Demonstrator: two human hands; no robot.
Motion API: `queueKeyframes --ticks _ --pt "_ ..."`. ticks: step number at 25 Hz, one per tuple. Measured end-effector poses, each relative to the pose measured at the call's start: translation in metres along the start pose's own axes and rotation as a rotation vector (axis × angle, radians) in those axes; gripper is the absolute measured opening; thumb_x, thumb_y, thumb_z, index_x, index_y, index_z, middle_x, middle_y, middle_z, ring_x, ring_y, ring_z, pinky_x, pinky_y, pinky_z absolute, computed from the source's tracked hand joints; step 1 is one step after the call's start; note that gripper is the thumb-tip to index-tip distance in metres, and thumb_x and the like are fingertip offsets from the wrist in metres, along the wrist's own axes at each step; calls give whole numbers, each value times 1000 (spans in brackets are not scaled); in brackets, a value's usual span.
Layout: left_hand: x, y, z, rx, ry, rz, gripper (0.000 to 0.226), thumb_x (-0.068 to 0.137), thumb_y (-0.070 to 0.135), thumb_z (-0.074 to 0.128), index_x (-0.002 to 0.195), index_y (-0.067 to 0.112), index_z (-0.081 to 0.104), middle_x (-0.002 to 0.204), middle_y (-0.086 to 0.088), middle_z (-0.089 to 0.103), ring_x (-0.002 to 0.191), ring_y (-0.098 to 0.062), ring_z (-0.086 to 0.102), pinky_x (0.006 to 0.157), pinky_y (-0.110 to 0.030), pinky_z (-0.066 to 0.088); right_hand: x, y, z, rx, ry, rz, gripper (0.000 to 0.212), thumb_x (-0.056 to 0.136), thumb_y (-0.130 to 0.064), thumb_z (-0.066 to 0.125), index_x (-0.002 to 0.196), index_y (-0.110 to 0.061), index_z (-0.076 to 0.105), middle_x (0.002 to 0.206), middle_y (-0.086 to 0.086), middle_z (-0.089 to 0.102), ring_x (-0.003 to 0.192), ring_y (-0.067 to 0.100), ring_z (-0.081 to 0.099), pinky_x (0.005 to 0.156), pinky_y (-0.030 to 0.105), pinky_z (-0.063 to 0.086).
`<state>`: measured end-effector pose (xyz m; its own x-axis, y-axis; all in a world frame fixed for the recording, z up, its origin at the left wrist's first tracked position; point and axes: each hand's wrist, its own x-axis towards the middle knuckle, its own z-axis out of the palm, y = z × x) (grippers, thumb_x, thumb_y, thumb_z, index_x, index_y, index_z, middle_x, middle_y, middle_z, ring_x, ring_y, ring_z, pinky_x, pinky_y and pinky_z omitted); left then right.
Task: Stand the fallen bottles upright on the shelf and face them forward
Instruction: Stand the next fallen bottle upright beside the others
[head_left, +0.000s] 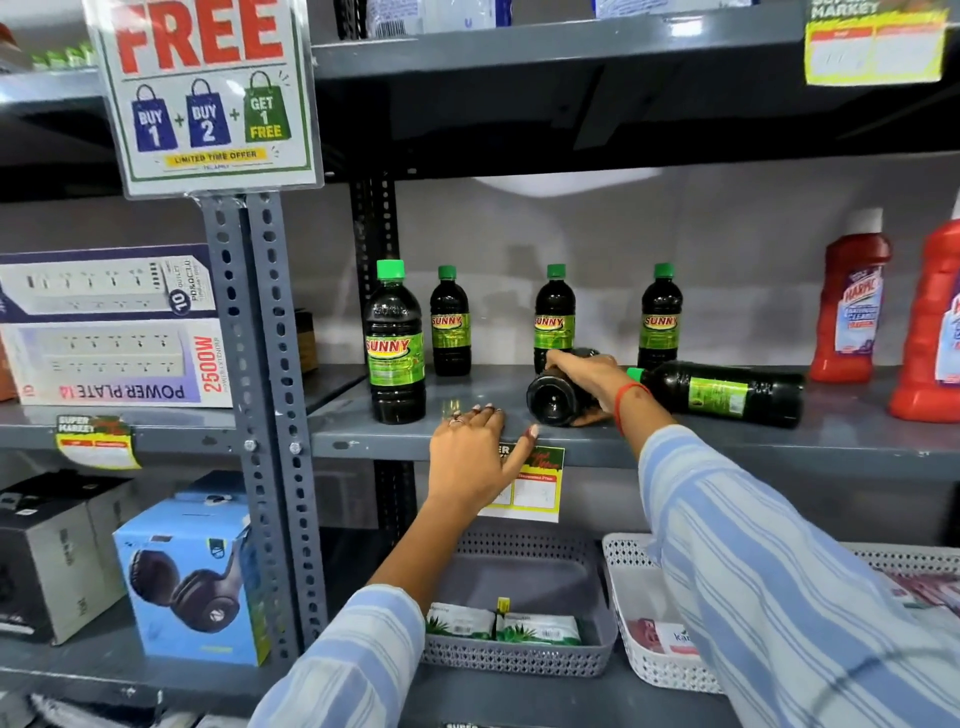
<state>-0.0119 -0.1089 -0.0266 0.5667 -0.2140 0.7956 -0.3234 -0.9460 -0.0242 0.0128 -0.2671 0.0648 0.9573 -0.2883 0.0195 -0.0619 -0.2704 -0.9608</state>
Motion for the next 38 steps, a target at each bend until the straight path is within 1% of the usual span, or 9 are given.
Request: queueKeyframes --ticks 3,9,12,16,22,27,32,34,38 --pt "-1 0 2 3 7 0 66 89 60 24 95 11 67 97 -7 73 88 -25 66 74 -35 48 -2 4 6 -201 163 -297 106 71 -54 65 148 -9 8 143 19 41 126 41 47 103 47 44" --pt "-2 -1 7 9 29 -14 68 89 60 25 102 9 68 106 -9 72 98 -25 66 82 -36 49 6 18 14 -207 115 -548 113 72 -32 78 149 -8 -1 152 14 22 139 31 30 112 38 28" --pt "-1 -1 9 19 53 -24 64 88 58 30 99 9 70 101 -8 73 93 -24 68 80 -34 50 6 18 12 -161 144 -548 110 66 -29 82 148 -7 11 150 15 30 138 30 31 112 36 27" --pt "-2 1 12 35 80 -47 63 87 57 32 97 9 72 97 -7 74 91 -24 69 78 -34 51 8 21 17 -323 202 -529 108 53 -53 83 138 -9 31 132 15 44 126 33 43 105 41 39" --pt "-3 2 14 22 120 -52 64 86 57 32 94 8 72 94 -7 75 86 -24 69 77 -33 51 12 22 12 -63 -25 -469 79 65 -16 79 132 -16 37 110 2 61 110 24 60 90 33 46" --pt "-2 1 16 17 132 -54 63 86 57 32 93 8 72 93 -7 75 84 -24 69 77 -34 51 22 23 21 -265 56 -488 100 37 -67 76 122 -20 49 118 10 56 118 24 46 101 43 44" --pt "-2 2 17 18 135 -55 63 86 57 32 92 8 72 92 -7 75 83 -24 69 77 -33 51 12 20 16 -79 -97 -460 65 66 -14 77 122 -15 46 113 8 65 104 24 62 94 36 49" --pt "-2 2 17 13 137 -57 64 86 57 31 93 8 72 92 -7 75 84 -24 69 77 -34 51 11 20 17 -92 -108 -471 54 67 -17 78 116 -15 53 111 8 64 105 23 62 91 31 48" --pt "-2 1 17 6 144 -60 63 86 56 34 92 7 72 91 -7 75 83 -24 70 78 -34 51 13 21 15 -97 -74 -500 70 56 -35 85 116 -16 56 118 10 61 107 22 59 98 37 48"
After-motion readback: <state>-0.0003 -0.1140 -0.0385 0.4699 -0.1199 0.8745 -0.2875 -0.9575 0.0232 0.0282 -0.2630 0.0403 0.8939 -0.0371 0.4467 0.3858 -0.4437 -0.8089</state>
